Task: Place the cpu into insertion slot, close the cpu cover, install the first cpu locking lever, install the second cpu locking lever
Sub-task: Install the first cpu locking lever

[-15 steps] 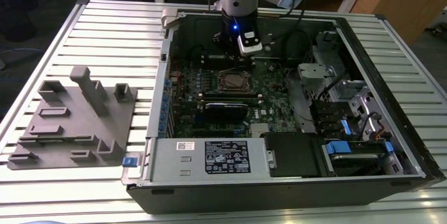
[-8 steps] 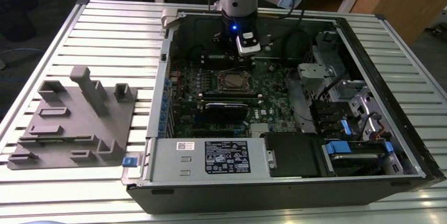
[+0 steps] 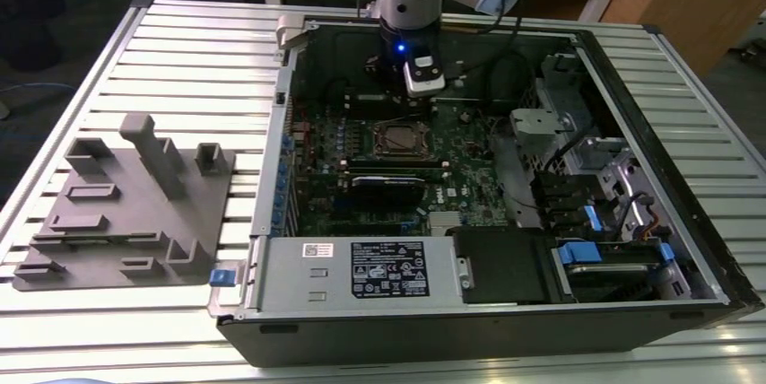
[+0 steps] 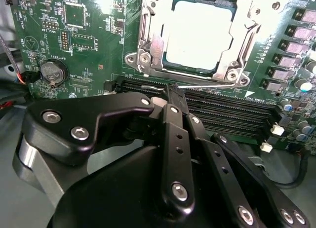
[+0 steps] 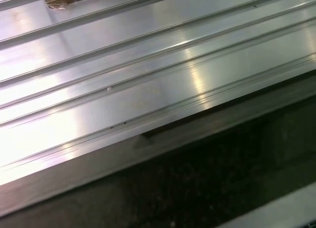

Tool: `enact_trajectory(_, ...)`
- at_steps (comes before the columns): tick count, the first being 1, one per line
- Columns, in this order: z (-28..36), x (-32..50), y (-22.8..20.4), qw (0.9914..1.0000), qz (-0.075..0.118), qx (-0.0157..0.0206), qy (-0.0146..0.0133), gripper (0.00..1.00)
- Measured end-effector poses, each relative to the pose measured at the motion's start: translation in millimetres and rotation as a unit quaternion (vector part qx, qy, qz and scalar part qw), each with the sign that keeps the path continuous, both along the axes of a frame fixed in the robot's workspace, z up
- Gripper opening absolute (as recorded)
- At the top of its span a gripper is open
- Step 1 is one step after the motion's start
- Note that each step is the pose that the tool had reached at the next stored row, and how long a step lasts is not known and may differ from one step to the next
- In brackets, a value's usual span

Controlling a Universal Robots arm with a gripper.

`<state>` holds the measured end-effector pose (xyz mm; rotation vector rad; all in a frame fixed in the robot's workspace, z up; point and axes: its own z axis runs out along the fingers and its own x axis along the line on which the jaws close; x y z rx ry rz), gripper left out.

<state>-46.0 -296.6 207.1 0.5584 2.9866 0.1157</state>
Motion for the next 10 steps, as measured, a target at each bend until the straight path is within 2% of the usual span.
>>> enact_trajectory(10, -1.4, 2.1, 1.3, 0.99999, -0.005, 0.0001, -0.0001, 0.11)
